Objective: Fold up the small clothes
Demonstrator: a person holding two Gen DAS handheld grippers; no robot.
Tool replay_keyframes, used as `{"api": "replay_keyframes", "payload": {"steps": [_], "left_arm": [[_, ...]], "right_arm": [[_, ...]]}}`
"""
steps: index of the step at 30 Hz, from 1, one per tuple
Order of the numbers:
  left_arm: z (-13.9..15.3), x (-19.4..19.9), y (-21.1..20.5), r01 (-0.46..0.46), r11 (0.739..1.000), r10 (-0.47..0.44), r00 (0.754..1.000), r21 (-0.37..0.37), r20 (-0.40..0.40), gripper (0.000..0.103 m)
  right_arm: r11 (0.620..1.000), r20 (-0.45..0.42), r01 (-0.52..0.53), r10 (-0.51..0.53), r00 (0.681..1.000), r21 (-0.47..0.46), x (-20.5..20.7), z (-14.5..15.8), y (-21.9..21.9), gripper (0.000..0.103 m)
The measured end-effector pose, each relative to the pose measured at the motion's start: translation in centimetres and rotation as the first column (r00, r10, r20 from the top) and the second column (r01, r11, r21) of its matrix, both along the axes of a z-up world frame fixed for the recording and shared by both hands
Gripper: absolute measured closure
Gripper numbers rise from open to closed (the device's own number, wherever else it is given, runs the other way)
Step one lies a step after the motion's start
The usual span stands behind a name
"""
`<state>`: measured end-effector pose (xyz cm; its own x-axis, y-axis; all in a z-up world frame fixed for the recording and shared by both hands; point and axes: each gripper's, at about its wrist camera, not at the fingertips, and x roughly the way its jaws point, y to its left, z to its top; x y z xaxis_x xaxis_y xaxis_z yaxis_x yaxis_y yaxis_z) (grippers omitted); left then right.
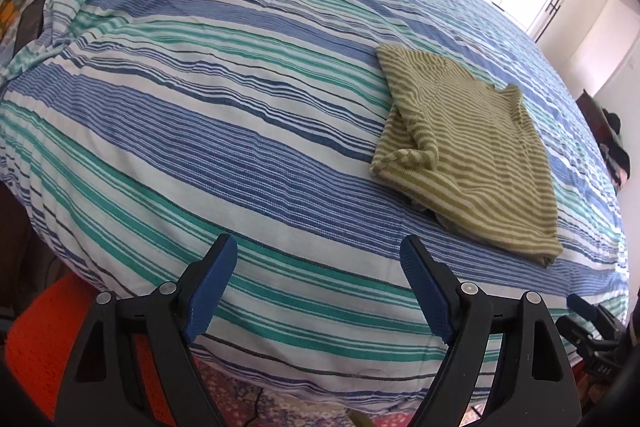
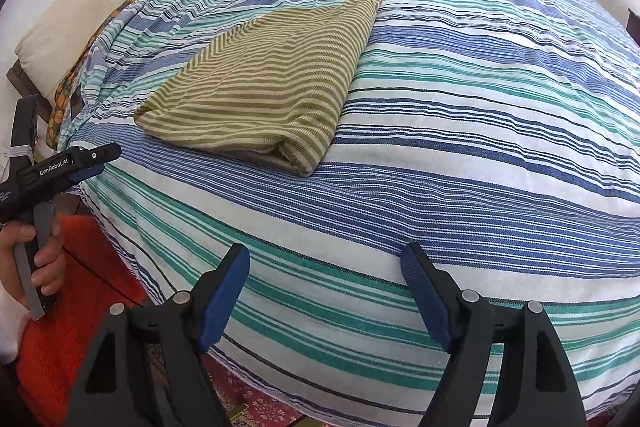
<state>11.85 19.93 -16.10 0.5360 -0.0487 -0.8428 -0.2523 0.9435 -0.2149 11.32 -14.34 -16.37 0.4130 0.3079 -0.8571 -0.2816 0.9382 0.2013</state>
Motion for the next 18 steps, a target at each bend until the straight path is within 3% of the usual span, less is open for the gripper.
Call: {"api": "replay_keyframes", "payload": {"steps": [5, 10, 12, 15, 18], "left_arm": [[-0.2, -0.2, 0.0, -0.001, 1.000, 0.001, 1.000, -0.001, -0.005, 0.017], [0.2, 0.0, 0.0, 0.010, 1.000, -0.010, 1.000, -0.015, -0.001, 0.017], [1.7, 0.5, 0.2, 0.029, 0.999, -0.028, 0.999, -0.030, 0.043, 0.016], [4.1, 3.2, 0.2, 0.105, 0.993, -0.098, 0.989, -0.060, 0.110, 0.007], [4.4, 8.6, -0.8, 0.248, 0.964, -0.241, 0.967, -0.100, 0.079, 0.006]], "right_arm": [[1.000, -0.003, -0.016, 0.016, 1.000, -0.027, -0.5, -0.7, 0.7, 0.013], [0.999, 0.001, -0.025, 0.025, 1.000, -0.023, -0.7, -0.8, 0.8, 0.011], [1.000, -0.009, -0.019, 0.019, 1.000, 0.013, -0.5, -0.5, 0.3, 0.011], [0.991, -0.008, 0.024, -0.023, 1.000, 0.132, 0.5, 1.3, -1.2, 0.011], [0.969, 0.027, 0.037, -0.045, 0.999, 0.245, 3.7, 3.7, -2.2, 0.011]]}}
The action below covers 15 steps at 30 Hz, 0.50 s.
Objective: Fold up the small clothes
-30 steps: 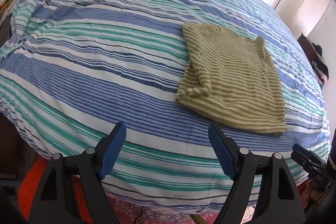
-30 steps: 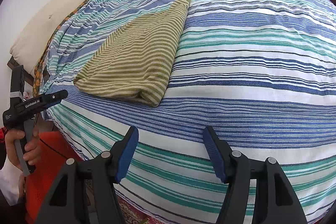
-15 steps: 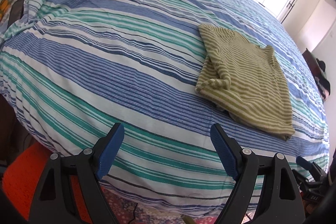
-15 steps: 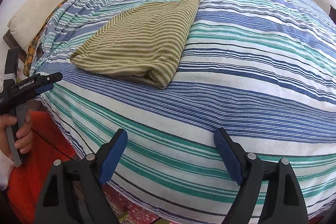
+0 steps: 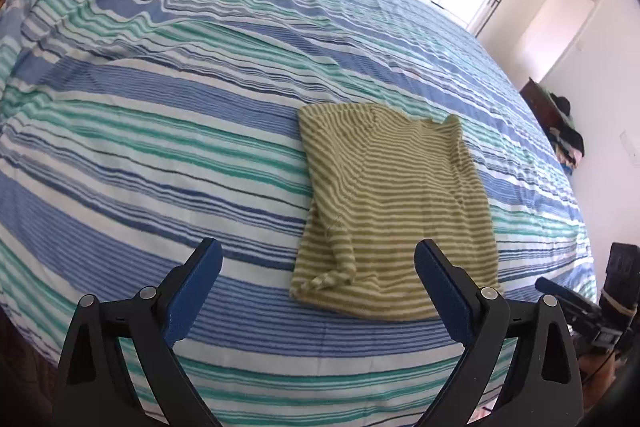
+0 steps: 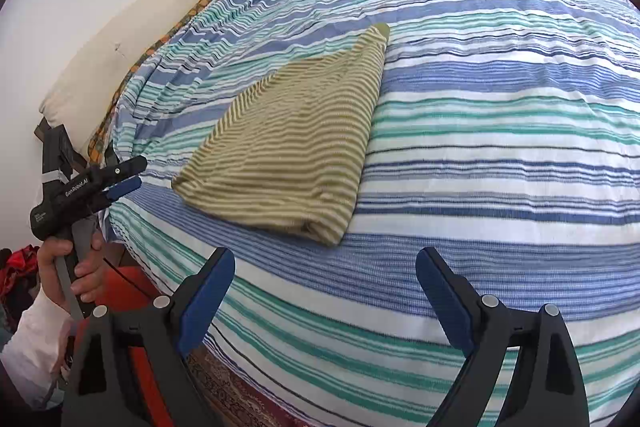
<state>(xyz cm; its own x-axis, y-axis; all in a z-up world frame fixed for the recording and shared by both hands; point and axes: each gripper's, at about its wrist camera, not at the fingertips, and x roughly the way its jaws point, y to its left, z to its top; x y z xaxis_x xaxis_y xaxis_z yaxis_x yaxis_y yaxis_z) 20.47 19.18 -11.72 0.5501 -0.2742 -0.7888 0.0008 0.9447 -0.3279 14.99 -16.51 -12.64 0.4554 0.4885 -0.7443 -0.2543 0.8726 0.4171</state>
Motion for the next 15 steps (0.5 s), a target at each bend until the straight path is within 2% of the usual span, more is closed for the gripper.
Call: {"api": "replay_keyframes", "payload": {"steps": [2, 3, 5, 7, 9, 10, 11, 12, 13, 14, 15], "left_arm": [[-1.5, 3.7, -1.0, 0.065, 0.998, -0.065, 0.996, -0.011, -0.061, 0.006], [-2.5, 5.3, -1.6, 0.081, 0.997, -0.080, 0.993, 0.005, -0.090, 0.006], [-4.7, 8.0, -2.8, 0.141, 0.990, -0.141, 0.977, -0.011, -0.163, 0.007], [-6.7, 9.5, -3.6, 0.146, 0.989, -0.147, 0.964, -0.019, -0.221, 0.007], [-7.9, 9.9, -4.6, 0.165, 0.985, -0.173, 0.953, -0.055, -0.247, 0.007], [-7.9, 9.9, -5.2, 0.174, 0.983, -0.184, 0.952, -0.061, -0.245, 0.007], [-7.9, 9.8, -5.8, 0.198, 0.977, -0.213, 0.945, -0.085, -0.247, 0.011], [-7.8, 9.8, -6.4, 0.223, 0.969, -0.244, 0.935, -0.110, -0.257, 0.045], [-7.4, 9.9, -7.0, 0.238, 0.964, -0.262, 0.926, -0.120, -0.272, 0.083], [-6.8, 10.1, -7.3, 0.244, 0.962, -0.268, 0.924, -0.119, -0.272, 0.084], [-5.8, 10.4, -7.6, 0.254, 0.962, -0.273, 0.928, -0.105, -0.255, 0.085]], "right_arm": [[0.998, -0.015, -0.002, 0.003, 1.000, 0.065, 3.3, 0.5, -0.1, 0.011], [0.995, -0.043, -0.006, 0.010, 0.999, 0.102, 5.3, 0.2, 0.0, 0.011], [0.986, -0.105, -0.006, 0.023, 0.994, 0.166, 9.0, -1.3, 0.4, 0.012], [0.984, -0.177, 0.020, 0.012, 0.984, 0.176, 12.0, -3.6, 0.9, 0.014], [0.961, -0.279, 0.028, 0.052, 0.959, 0.276, 13.7, -6.4, 2.0, 0.015], [0.944, -0.308, 0.013, 0.094, 0.947, 0.329, 13.9, -7.6, 3.0, 0.015], [0.942, -0.298, -0.011, 0.117, 0.947, 0.336, 13.9, -7.9, 4.0, 0.020], [0.949, -0.276, -0.052, 0.142, 0.950, 0.311, 13.9, -7.8, 5.1, 0.027], [0.956, -0.271, -0.086, 0.165, 0.948, 0.281, 13.9, -7.6, 6.0, 0.053], [0.963, -0.271, -0.108, 0.176, 0.946, 0.249, 14.2, -7.3, 6.6, 0.073], [0.964, -0.265, -0.126, 0.188, 0.946, 0.235, 14.4, -6.7, 7.0, 0.073]]}}
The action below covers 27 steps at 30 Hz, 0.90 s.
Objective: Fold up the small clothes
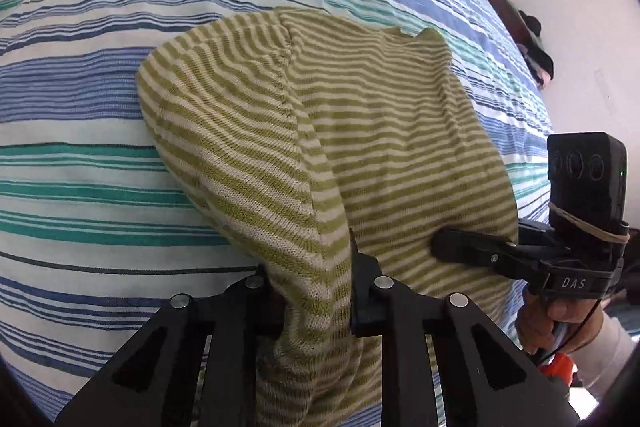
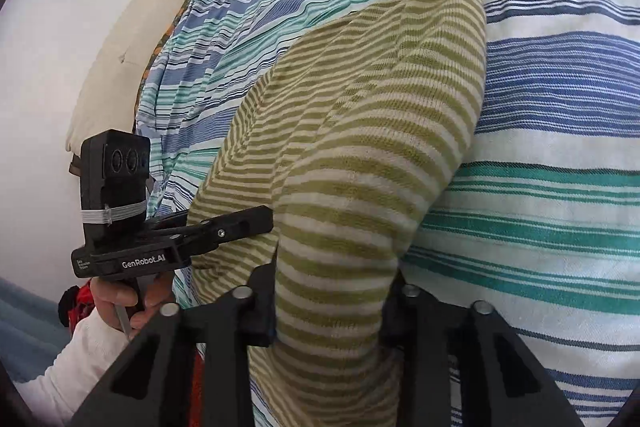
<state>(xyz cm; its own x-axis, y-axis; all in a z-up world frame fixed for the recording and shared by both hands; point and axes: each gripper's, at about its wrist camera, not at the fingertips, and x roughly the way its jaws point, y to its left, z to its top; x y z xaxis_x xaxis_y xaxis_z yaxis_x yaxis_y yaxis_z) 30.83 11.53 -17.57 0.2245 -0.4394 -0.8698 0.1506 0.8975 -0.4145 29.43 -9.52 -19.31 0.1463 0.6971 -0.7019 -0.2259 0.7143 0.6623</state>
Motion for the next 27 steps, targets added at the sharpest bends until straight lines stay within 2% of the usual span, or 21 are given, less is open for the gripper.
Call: {"api": "replay_keyframes", "payload": {"steps": [2, 5, 8, 10, 12, 13, 15, 17, 18, 19, 20, 21, 22, 24, 25, 27], "left_arm": [[2.8, 0.8, -0.5, 0.013, 1.000, -0.013, 0.998, 0.002, 0.059, 0.086], [8.6, 2.6, -0.4, -0.024, 0.999, 0.030, 0.982, -0.035, 0.184, 0.086], [15.0, 4.8, 0.7, -0.061, 0.988, 0.101, 0.949, -0.139, 0.298, 0.085], [18.4, 6.0, 0.9, -0.059, 0.982, 0.122, 0.923, -0.181, 0.365, 0.085], [20.3, 6.9, 0.7, -0.053, 0.979, 0.129, 0.907, -0.195, 0.402, 0.085], [20.5, 7.4, 0.2, -0.053, 0.979, 0.130, 0.906, -0.196, 0.403, 0.084], [19.2, 8.0, -1.0, -0.055, 0.983, 0.120, 0.917, -0.177, 0.381, 0.080], [15.8, 8.1, -2.4, -0.075, 0.993, 0.101, 0.937, -0.088, 0.335, 0.062], [13.4, 7.7, -3.0, -0.102, 0.994, 0.105, 0.949, -0.026, 0.299, 0.040], [10.5, 6.9, -3.4, -0.129, 0.991, 0.114, 0.960, 0.045, 0.256, 0.032], [7.8, 5.5, -3.5, -0.150, 0.981, 0.121, 0.968, 0.120, 0.220, 0.030], [5.4, 3.6, -3.4, -0.151, 0.970, 0.114, 0.975, 0.190, 0.192, 0.032], [3.6, 1.7, -3.6, -0.151, 0.958, 0.109, 0.978, 0.243, 0.178, 0.034], [1.7, -3.0, -3.9, -0.162, 0.941, 0.112, 0.978, 0.296, 0.178, 0.034], [1.3, -5.1, -4.1, -0.161, 0.938, 0.109, 0.978, 0.308, 0.180, 0.034], [1.4, -9.0, -5.0, -0.167, 0.919, 0.096, 0.973, 0.357, 0.210, 0.031]], "right_arm": [[0.998, 0.078, -0.040, 0.043, 0.996, -0.048, 0.7, 2.4, 0.8, 0.075], [0.995, 0.215, -0.060, 0.077, 0.974, -0.082, 2.6, 7.8, 1.2, 0.076], [0.996, 0.362, -0.057, 0.080, 0.929, -0.075, 5.1, 14.9, 0.6, 0.076], [0.996, 0.448, -0.058, 0.079, 0.890, -0.061, 6.3, 19.4, 0.0, 0.076], [0.996, 0.512, -0.063, 0.087, 0.855, -0.064, 7.0, 22.8, -0.3, 0.076], [0.996, 0.526, -0.065, 0.089, 0.846, -0.064, 7.4, 23.7, -0.6, 0.075], [0.996, 0.517, -0.059, 0.086, 0.852, -0.068, 8.0, 23.9, -1.3, 0.075], [0.996, 0.470, -0.044, 0.075, 0.879, -0.076, 8.3, 21.9, -2.3, 0.071], [0.996, 0.424, -0.037, 0.066, 0.903, -0.078, 8.2, 20.1, -3.0, 0.069], [0.995, 0.369, -0.011, 0.047, 0.928, -0.099, 8.1, 17.9, -3.8, 0.064], [0.991, 0.315, 0.016, 0.027, 0.949, -0.135, 7.6, 15.4, -4.8, 0.045], [0.980, 0.275, 0.050, 0.005, 0.961, -0.192, 6.9, 13.1, -5.9, 0.031], [0.957, 0.259, 0.096, -0.023, 0.966, -0.274, 5.7, 10.9, -7.2, 0.014], [0.901, 0.283, 0.163, -0.048, 0.958, -0.402, 2.1, 8.0, -9.6, 0.014], [0.882, 0.288, 0.185, -0.059, 0.956, -0.432, 0.1, 7.1, -10.6, 0.014], [0.867, 0.312, 0.239, -0.103, 0.944, -0.437, -4.2, 6.7, -12.1, 0.014]]}}
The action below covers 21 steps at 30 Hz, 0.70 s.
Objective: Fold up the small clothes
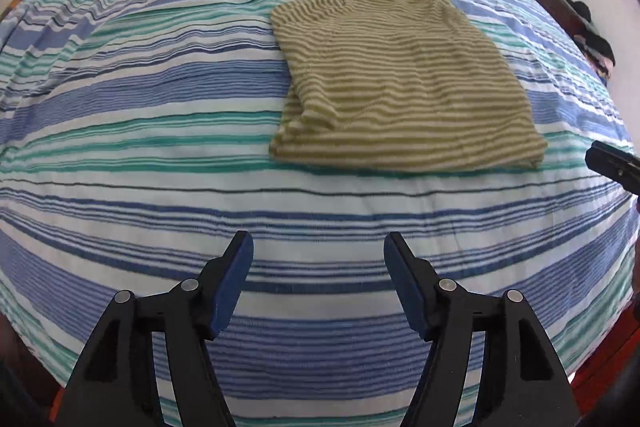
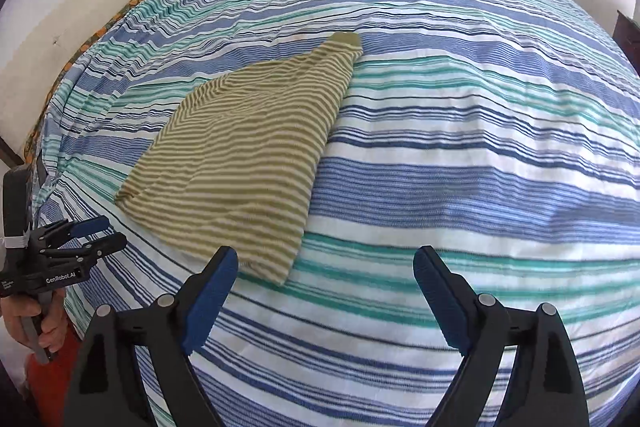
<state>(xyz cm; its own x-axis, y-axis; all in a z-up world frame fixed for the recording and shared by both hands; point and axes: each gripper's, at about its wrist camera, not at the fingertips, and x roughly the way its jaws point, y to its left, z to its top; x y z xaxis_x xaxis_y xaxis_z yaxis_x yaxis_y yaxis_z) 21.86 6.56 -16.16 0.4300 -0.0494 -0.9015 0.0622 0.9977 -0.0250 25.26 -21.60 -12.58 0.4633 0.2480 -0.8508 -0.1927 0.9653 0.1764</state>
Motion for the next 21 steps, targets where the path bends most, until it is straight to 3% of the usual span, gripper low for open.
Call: {"api": "replay_keyframes", "payload": {"steps": [3, 5, 8, 13, 21], "left_arm": [[2.6, -4.2, -1.7, -0.010, 0.992, -0.001, 0.996, 0.122, 0.089, 0.012], [5.0, -5.5, -1.9, -0.024, 0.992, 0.004, 0.988, 0.127, 0.152, 0.004], [7.6, -7.0, -1.7, -0.055, 0.993, 0.034, 0.981, 0.108, 0.193, 0.004], [10.5, -9.4, -1.2, -0.119, 0.980, 0.080, 0.970, 0.162, 0.230, 0.003], [11.9, -11.9, -1.1, -0.120, 0.988, 0.105, 0.985, 0.100, 0.140, 0.004]], "right_arm": [[0.999, 0.055, 0.015, -0.013, 0.998, -0.034, -5.7, 1.3, 0.6, 0.008], [0.997, 0.093, 0.007, 0.000, 0.996, -0.081, -8.3, 2.9, 2.2, 0.004], [0.995, 0.126, -0.012, 0.024, 0.992, -0.098, -11.9, 5.3, 4.1, 0.004], [0.986, 0.154, -0.047, 0.071, 0.985, -0.158, -15.4, 8.0, 6.6, 0.003], [0.986, 0.145, -0.030, 0.054, 0.988, -0.165, -17.0, 10.1, 7.9, 0.003]]}}
